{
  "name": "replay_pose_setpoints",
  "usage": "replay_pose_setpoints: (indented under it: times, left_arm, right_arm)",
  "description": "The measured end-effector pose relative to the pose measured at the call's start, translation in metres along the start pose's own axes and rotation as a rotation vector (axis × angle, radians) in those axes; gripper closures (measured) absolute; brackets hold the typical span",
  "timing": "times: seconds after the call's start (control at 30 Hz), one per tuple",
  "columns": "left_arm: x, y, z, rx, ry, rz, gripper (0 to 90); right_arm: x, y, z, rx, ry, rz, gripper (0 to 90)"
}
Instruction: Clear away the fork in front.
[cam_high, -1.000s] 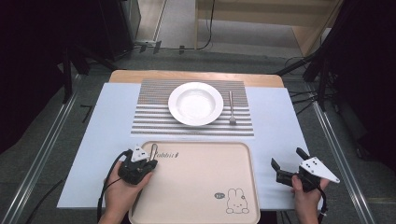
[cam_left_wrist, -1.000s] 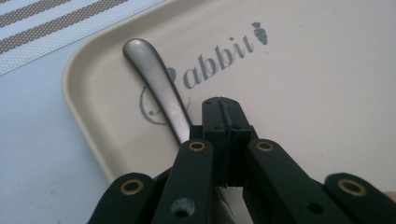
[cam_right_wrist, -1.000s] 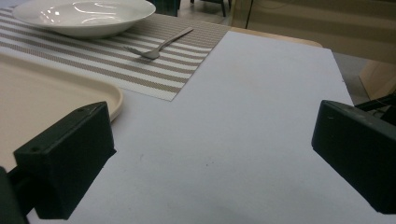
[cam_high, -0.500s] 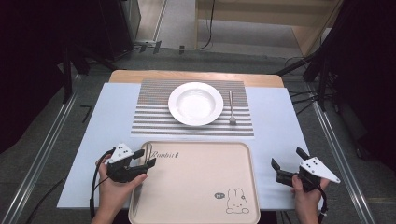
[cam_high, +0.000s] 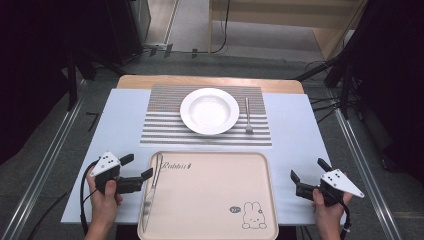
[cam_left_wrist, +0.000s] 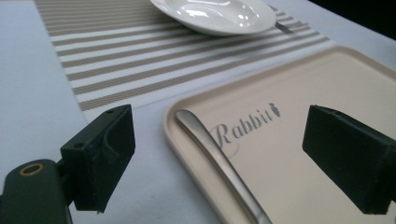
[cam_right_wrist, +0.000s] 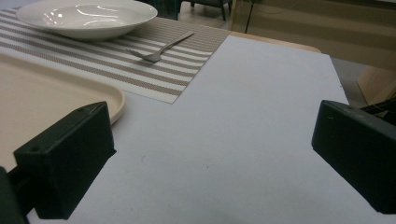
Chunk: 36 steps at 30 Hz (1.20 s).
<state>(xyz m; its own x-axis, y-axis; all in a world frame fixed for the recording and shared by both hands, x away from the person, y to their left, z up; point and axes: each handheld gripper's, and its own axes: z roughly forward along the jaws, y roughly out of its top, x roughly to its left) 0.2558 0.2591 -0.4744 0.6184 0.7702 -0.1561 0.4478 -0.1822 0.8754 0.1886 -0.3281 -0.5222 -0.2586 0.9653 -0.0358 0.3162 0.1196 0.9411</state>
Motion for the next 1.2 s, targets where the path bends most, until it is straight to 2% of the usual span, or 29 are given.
replay_pose_setpoints:
  times: [0.03,0.13,0.27,0.37,0.43,0.5,0.63,0.7,0.8,0.9,1.1,1.13,1.2]
  left_arm:
    - [0.005,-0.001,-0.003,-0.012,-0.004,-0.007,9.6]
    - [0.009,-0.002,-0.007,-0.024,-0.005,-0.007,10.0]
    - [0.018,-0.003,-0.015,-0.085,-0.024,-0.005,12.6]
    - [0.021,-0.004,-0.015,-0.089,-0.021,-0.015,13.6]
    - [0.024,-0.007,-0.012,-0.068,0.009,-0.018,13.6]
    - [0.027,-0.009,-0.011,-0.061,0.018,-0.018,13.3]
    - [0.033,-0.014,-0.011,-0.084,0.021,-0.022,13.1]
    - [0.034,-0.016,-0.009,-0.089,0.028,-0.036,13.0]
    - [0.031,-0.017,-0.010,-0.109,0.029,-0.023,12.9]
    - [0.030,-0.018,-0.009,-0.108,0.037,-0.014,13.0]
    - [0.028,-0.020,-0.011,-0.141,0.020,-0.002,12.9]
    - [0.028,-0.020,-0.013,-0.150,0.037,-0.004,13.0]
    - [0.030,-0.020,-0.013,-0.154,0.017,-0.020,13.0]
  right_arm:
    - [0.001,0.000,0.000,0.000,-0.003,-0.001,0.0]
    - [0.002,0.001,0.000,0.001,-0.008,-0.011,0.0]
    - [0.003,0.001,-0.002,-0.002,-0.010,-0.020,0.0]
    - [0.002,0.001,-0.002,-0.006,-0.011,-0.015,0.0]
    - [0.002,0.001,-0.003,-0.007,-0.009,-0.007,0.0]
    - [0.001,0.002,-0.004,-0.003,-0.004,-0.002,0.0]
    - [0.001,0.005,-0.005,0.004,0.002,0.002,0.0]
    - [0.002,0.008,-0.006,0.008,0.000,0.007,0.0]
    - [0.002,0.012,-0.008,0.007,0.003,0.007,0.0]
    - [0.003,0.019,-0.009,0.009,0.006,0.008,0.0]
    - [0.005,0.032,-0.007,0.021,0.007,-0.006,0.0]
    - [0.006,0.035,-0.007,0.023,0.008,-0.008,0.0]
    - [0.006,0.039,-0.005,0.024,0.012,-0.011,0.0]
